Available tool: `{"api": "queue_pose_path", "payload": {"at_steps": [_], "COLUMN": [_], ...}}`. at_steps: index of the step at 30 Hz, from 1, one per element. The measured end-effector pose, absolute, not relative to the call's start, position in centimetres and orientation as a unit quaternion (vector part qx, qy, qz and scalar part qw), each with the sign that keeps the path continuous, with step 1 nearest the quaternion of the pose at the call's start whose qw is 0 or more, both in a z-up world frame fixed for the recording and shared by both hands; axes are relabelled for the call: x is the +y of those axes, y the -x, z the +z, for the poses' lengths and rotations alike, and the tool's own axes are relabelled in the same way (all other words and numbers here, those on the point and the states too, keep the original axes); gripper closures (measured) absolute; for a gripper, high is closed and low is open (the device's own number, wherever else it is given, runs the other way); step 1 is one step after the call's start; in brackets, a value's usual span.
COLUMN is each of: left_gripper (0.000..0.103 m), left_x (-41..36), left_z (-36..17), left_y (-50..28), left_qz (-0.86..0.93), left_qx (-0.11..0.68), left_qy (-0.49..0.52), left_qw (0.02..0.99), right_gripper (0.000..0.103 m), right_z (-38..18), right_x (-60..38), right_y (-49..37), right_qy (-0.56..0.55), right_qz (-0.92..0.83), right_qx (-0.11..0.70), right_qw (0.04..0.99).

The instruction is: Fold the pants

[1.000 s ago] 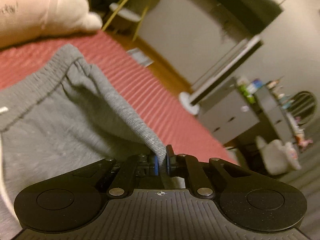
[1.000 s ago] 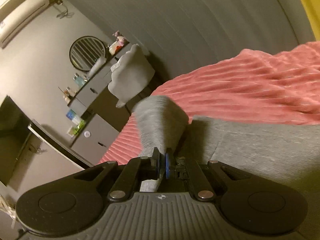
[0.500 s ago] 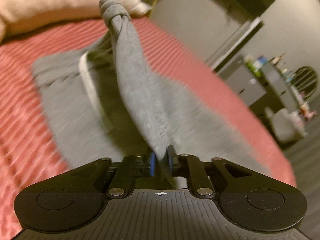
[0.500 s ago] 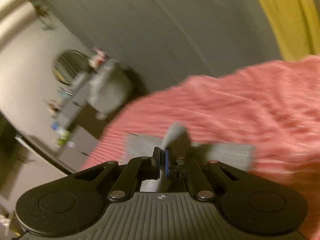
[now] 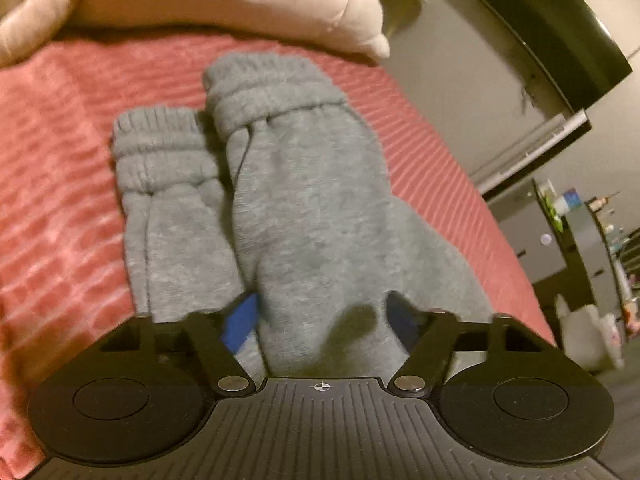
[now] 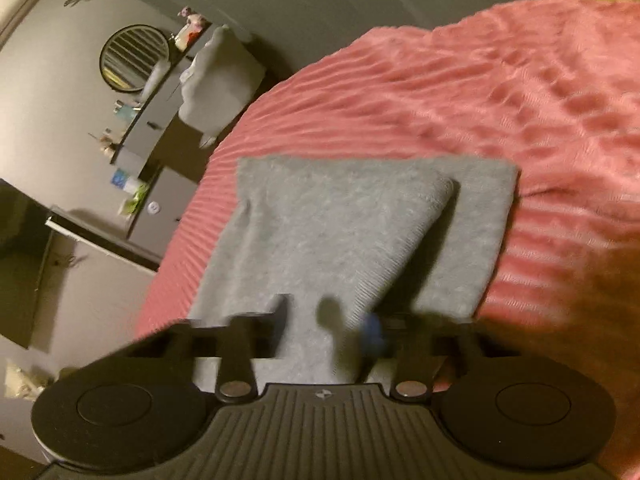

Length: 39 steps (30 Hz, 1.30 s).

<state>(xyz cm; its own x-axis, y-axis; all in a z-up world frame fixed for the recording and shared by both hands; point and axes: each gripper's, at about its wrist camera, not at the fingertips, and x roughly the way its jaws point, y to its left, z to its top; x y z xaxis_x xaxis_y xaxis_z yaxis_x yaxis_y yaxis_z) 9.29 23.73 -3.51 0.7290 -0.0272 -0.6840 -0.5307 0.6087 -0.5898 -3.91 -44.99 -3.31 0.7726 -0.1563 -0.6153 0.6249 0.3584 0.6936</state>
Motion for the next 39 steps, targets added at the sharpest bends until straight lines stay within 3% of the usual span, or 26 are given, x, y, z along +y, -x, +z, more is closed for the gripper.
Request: {"api": "queue_pose_path", "payload": {"at_steps": [3, 4, 6, 9, 10, 11, 12, 13, 15, 19, 22, 25, 27, 29, 35, 39], "left_gripper": [0.057, 0.057, 0.053, 0.047, 0.050, 0.072, 0.088, 0.088, 0.089, 0.089, 0.089, 0.087, 0.087, 0.085, 0.085, 0.087], "left_x": [24.3, 24.2, 24.8, 25.8, 26.1, 26.3, 26.5, 26.7, 27.1, 27.4, 27.6, 27.7, 27.1, 26.4, 26.0, 25.8], "left_z": [-4.2, -4.2, -4.6, -5.2, -5.4, -5.3, -4.8, -4.0, -1.3, 4.1, 3.9, -0.9, -4.3, -5.7, -3.4, -2.0], "left_y": [-9.0, -9.1, -9.8, -9.9, -10.0, -10.4, -11.0, -11.2, -10.7, -7.4, -5.0, -4.0, -4.1, -4.2, -5.2, -4.5], "left_qz": [0.137, 0.135, 0.135, 0.128, 0.124, 0.123, 0.121, 0.116, 0.088, 0.014, 0.012, 0.059, 0.092, 0.110, 0.104, 0.065], "left_qx": [0.340, 0.342, 0.343, 0.347, 0.352, 0.357, 0.362, 0.360, 0.316, 0.197, 0.185, 0.276, 0.347, 0.366, 0.339, 0.301], "left_qy": [0.418, 0.416, 0.424, 0.465, 0.475, 0.475, 0.467, 0.463, 0.471, 0.485, 0.461, 0.430, 0.405, 0.385, 0.387, 0.373], "left_qw": [0.831, 0.832, 0.827, 0.804, 0.797, 0.795, 0.797, 0.801, 0.819, 0.852, 0.868, 0.858, 0.841, 0.840, 0.851, 0.875], "right_gripper": [0.085, 0.085, 0.071, 0.069, 0.069, 0.071, 0.087, 0.097, 0.098, 0.098, 0.098, 0.098, 0.097, 0.097, 0.097, 0.097], "right_z": [-3.2, -3.3, -3.8, -4.0, -3.8, -3.6, -3.1, -2.5, -0.6, 4.5, 5.3, 3.3, 0.7, -2.0, -0.7, 0.9], "right_x": [-45.1, -45.3, -45.8, -46.5, -46.6, -46.6, -46.5, -46.5, -46.5, -46.7, -47.2, -47.6, -47.5, -47.2, -46.7, -47.1], "right_y": [4.4, 4.3, 4.1, 3.0, 2.3, 1.6, 0.7, 0.0, -1.1, 1.4, 4.1, 5.2, 4.8, 3.9, 3.3, 5.0], "right_qy": [-0.506, -0.506, -0.520, -0.536, -0.533, -0.525, -0.510, -0.495, -0.475, -0.522, -0.538, -0.489, -0.439, -0.408, -0.399, -0.451], "right_qz": [-0.251, -0.251, -0.241, -0.236, -0.235, -0.239, -0.250, -0.257, -0.247, -0.132, -0.084, -0.156, -0.225, -0.271, -0.289, -0.214], "right_qx": [0.228, 0.231, 0.227, 0.224, 0.229, 0.239, 0.258, 0.275, 0.281, 0.131, 0.057, 0.119, 0.212, 0.299, 0.301, 0.201], "right_qw": [0.793, 0.792, 0.787, 0.779, 0.780, 0.781, 0.781, 0.783, 0.797, 0.832, 0.837, 0.850, 0.844, 0.819, 0.817, 0.843]}}
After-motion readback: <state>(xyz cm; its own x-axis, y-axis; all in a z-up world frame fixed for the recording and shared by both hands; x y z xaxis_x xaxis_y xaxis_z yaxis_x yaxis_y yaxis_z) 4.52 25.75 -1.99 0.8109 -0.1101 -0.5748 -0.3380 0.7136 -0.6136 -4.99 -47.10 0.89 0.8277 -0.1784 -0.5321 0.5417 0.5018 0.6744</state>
